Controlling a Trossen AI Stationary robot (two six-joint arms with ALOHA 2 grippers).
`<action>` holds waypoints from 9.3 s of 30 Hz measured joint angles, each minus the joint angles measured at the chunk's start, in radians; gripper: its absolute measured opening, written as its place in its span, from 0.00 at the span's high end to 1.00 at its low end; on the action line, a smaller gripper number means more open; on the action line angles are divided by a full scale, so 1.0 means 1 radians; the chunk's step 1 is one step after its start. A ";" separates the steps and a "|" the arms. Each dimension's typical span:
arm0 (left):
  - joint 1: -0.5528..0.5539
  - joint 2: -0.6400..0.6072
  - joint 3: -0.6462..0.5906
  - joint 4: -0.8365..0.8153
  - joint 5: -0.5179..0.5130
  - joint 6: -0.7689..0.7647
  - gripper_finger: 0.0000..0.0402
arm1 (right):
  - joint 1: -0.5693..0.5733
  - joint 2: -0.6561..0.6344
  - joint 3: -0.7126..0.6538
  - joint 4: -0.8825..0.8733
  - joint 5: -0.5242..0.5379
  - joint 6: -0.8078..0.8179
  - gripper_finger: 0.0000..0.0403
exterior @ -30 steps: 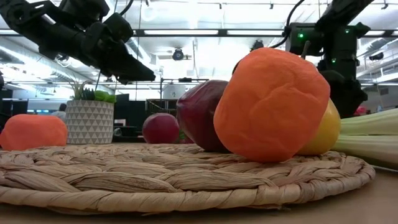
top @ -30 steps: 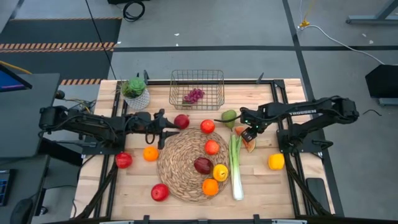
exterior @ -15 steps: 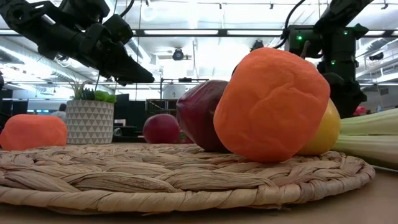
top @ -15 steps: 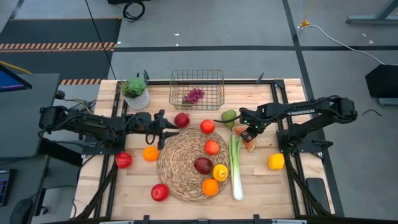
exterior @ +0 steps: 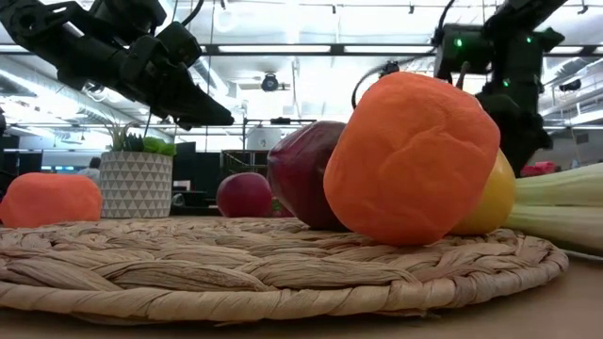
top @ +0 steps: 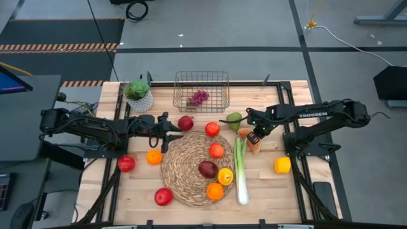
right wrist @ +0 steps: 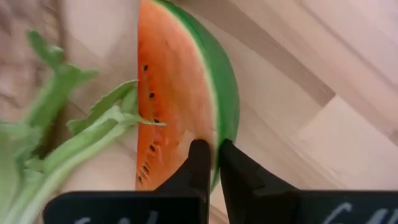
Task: Build produce basket
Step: Put the watermelon into the wire basket, then put the green pear into the wire basket, then put the celery into the wire basket
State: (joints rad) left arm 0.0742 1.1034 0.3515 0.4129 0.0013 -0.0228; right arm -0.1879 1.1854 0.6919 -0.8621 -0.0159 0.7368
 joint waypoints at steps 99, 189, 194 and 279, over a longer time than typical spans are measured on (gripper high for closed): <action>-0.210 0.137 0.001 0.083 -0.297 -0.124 0.69 | -0.009 0.188 0.237 0.145 0.361 -0.136 0.27; -0.258 0.135 0.000 0.159 -0.319 -0.146 0.69 | 0.073 0.360 -0.020 0.494 0.303 -0.071 0.95; -0.258 0.135 0.000 0.159 -0.319 -0.149 0.69 | 0.073 0.295 -0.022 0.451 0.261 -0.086 0.97; -0.315 0.135 0.001 0.216 -0.365 -0.105 0.69 | -0.247 0.318 0.323 0.753 0.100 -0.728 0.71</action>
State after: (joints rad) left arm -0.2405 1.2388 0.3527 0.6286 -0.3637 -0.1275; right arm -0.4347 1.5038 1.0145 -0.1092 0.0841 0.0085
